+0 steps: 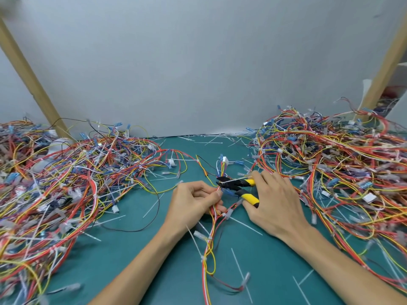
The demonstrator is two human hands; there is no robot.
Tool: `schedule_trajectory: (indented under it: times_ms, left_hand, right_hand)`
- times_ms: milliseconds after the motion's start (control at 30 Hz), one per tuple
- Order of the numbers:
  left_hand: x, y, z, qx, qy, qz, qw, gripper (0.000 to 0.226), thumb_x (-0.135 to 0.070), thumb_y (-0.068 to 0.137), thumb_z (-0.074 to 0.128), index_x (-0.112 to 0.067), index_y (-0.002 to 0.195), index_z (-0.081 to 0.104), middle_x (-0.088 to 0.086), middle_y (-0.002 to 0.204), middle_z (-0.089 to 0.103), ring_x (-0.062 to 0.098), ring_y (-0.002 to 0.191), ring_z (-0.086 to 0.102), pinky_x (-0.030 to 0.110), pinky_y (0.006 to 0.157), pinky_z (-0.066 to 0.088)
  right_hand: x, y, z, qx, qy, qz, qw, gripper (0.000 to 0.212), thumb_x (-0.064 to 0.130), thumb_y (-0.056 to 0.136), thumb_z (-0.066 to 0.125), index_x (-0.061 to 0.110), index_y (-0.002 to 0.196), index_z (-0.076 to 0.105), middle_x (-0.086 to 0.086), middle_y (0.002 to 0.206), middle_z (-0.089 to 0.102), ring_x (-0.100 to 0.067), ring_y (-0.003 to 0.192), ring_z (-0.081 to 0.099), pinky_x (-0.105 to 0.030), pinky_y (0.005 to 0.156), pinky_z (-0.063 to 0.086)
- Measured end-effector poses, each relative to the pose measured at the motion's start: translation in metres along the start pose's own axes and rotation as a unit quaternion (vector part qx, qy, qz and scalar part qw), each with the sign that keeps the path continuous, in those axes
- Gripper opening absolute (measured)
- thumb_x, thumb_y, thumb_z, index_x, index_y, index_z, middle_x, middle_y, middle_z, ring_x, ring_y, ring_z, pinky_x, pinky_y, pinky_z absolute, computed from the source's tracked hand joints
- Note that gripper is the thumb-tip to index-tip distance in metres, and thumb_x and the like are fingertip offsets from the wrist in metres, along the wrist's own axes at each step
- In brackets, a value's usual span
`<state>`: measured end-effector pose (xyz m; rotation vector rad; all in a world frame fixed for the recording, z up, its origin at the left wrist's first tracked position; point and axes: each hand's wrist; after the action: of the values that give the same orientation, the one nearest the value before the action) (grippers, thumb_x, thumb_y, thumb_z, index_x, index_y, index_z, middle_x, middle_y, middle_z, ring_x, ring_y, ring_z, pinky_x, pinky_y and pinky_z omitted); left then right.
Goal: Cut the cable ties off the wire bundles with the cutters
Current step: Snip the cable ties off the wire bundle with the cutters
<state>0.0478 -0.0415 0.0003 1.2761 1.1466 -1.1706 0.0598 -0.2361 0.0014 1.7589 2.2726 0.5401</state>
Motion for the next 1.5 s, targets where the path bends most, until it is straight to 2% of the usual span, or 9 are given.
schedule_trajectory:
  times_ms: [267,467,667,800,867,1033,1200,1333,1500]
  left_hand:
    - [0.0005,0.0006,-0.0021,0.010,-0.007,-0.006,1.000,0.011,0.001,0.087,0.068,0.009,0.082,0.064,0.017,0.067,0.070,0.026,0.059,0.071,0.027,0.055,0.056]
    - [0.0008,0.0004,-0.0026,0.020,-0.003,0.002,1.000,0.009,-0.001,0.086,0.069,0.003,0.080,0.064,0.017,0.068,0.071,0.027,0.061,0.072,0.027,0.056,0.057]
    - [0.0016,0.0001,-0.0044,0.030,-0.007,0.008,1.000,0.009,-0.003,0.086,0.070,0.001,0.080,0.065,0.019,0.071,0.071,0.030,0.064,0.072,0.028,0.057,0.058]
    - [0.0014,0.0005,-0.0048,0.036,-0.007,0.008,0.999,0.009,-0.004,0.086,0.070,0.000,0.080,0.065,0.018,0.071,0.072,0.028,0.063,0.072,0.027,0.057,0.057]
    - [0.0013,0.0005,-0.0051,0.040,-0.004,0.010,0.999,0.009,-0.004,0.086,0.070,0.000,0.079,0.065,0.018,0.071,0.072,0.026,0.062,0.072,0.027,0.057,0.057]
    - [0.0015,0.0003,-0.0048,0.042,0.002,0.016,0.999,0.009,-0.004,0.085,0.071,-0.003,0.078,0.066,0.016,0.069,0.071,0.023,0.060,0.071,0.025,0.056,0.056]
    - [0.0021,0.0000,-0.0047,0.044,0.014,0.020,0.999,0.009,-0.005,0.086,0.071,-0.003,0.078,0.066,0.015,0.070,0.072,0.025,0.062,0.072,0.025,0.058,0.057]
    - [0.0027,0.0009,-0.0044,0.044,0.022,0.022,0.999,0.009,-0.004,0.086,0.071,-0.002,0.079,0.065,0.014,0.069,0.072,0.024,0.061,0.071,0.027,0.059,0.058]
    - [0.0031,0.0005,-0.0041,0.043,0.038,0.025,0.998,0.010,-0.005,0.086,0.071,-0.003,0.078,0.065,0.013,0.069,0.072,0.023,0.061,0.071,0.026,0.059,0.058]
  right_hand:
    - [0.0011,-0.0009,-0.0010,-0.001,0.028,0.004,1.000,0.047,0.050,0.075,0.061,0.020,0.111,0.059,0.004,0.089,0.062,-0.025,0.085,0.056,-0.036,0.075,0.040]
    - [0.0020,-0.0017,0.0019,0.007,0.004,-0.002,1.000,0.055,0.055,0.078,0.058,0.019,0.121,0.057,0.002,0.096,0.062,-0.025,0.090,0.055,-0.037,0.080,0.040]
    - [0.0029,-0.0013,-0.0020,-0.012,0.026,-0.007,1.000,0.043,0.057,0.073,0.045,0.022,0.096,0.056,0.005,0.076,0.059,-0.025,0.073,0.058,-0.034,0.066,0.035]
    - [0.0016,-0.0020,0.0002,-0.024,0.017,-0.014,0.999,0.043,0.054,0.076,0.057,0.021,0.103,0.059,0.004,0.081,0.060,-0.025,0.077,0.057,-0.034,0.069,0.037]
    - [0.0014,-0.0020,0.0001,-0.030,0.017,-0.021,0.999,0.038,0.051,0.076,0.062,0.021,0.098,0.057,0.004,0.079,0.059,-0.025,0.076,0.055,-0.034,0.068,0.035]
    - [0.0019,-0.0016,-0.0024,-0.046,0.017,-0.013,0.999,0.027,0.046,0.072,0.064,0.022,0.080,0.053,0.005,0.065,0.057,-0.027,0.061,0.056,-0.030,0.055,0.028]
    - [0.0017,-0.0021,-0.0009,-0.045,0.010,-0.025,0.999,0.033,0.045,0.074,0.067,0.020,0.093,0.060,0.002,0.074,0.060,-0.027,0.071,0.058,-0.034,0.063,0.038]
    - [0.0013,-0.0016,-0.0038,-0.049,0.012,-0.011,0.999,0.024,0.045,0.073,0.064,0.023,0.074,0.053,0.004,0.064,0.059,-0.028,0.062,0.057,-0.030,0.055,0.026]
    - [0.0010,-0.0022,-0.0039,-0.047,0.012,-0.003,0.999,0.026,0.046,0.074,0.062,0.023,0.072,0.050,0.003,0.066,0.061,-0.028,0.065,0.057,-0.030,0.054,0.024]
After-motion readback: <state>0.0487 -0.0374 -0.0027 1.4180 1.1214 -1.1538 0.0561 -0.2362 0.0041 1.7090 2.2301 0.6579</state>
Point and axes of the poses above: each hand's wrist, its own y-axis towards the middle knuckle, its own z-axis out of the palm, x = y × z
